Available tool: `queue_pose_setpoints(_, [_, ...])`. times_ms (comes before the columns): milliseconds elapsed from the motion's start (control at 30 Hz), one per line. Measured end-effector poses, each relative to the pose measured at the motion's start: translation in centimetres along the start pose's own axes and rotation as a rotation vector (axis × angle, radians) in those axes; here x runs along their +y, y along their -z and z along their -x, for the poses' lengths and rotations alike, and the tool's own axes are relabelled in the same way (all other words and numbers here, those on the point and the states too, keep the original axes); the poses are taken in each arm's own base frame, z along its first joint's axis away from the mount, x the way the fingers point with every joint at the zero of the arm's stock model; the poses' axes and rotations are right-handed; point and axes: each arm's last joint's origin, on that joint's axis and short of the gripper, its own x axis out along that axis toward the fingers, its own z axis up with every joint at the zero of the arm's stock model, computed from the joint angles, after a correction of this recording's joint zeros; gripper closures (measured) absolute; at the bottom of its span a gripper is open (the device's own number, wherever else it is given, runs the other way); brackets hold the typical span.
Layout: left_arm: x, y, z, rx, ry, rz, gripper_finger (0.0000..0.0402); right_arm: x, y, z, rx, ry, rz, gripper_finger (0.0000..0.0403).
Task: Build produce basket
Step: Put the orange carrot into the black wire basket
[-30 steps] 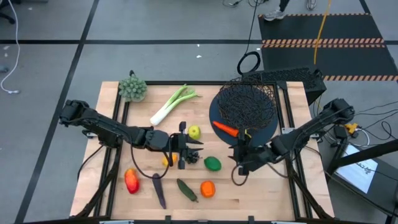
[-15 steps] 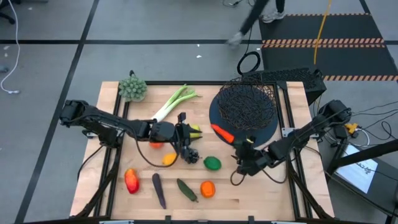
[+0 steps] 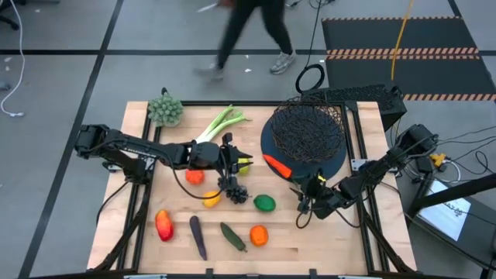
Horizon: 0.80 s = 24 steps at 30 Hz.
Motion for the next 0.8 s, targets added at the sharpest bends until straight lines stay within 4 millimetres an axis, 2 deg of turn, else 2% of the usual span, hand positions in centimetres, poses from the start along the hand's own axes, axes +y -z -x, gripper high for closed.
queue_pose_setpoints(133, [0.0, -0.3, 0.0, -0.035, 0.000, 0.005, 0.0309, -0.3, -0.2, -0.3, 0.003, 0.023, 0.030, 0.0214])
queue_pose_setpoints(333, [-0.1, -0.7, 0.1, -0.076, 0.021, 0.008, 0.0309, -0.9, -0.1, -1.1, 0.014, 0.054, -0.025, 0.0200])
queue_pose_setpoints(800, [-0.4, 0.1, 0.0, 0.003, 0.068, -0.018, 0.0309, -1.1, 0.0, -3.6, 0.047, 0.065, 0.011, 0.0176])
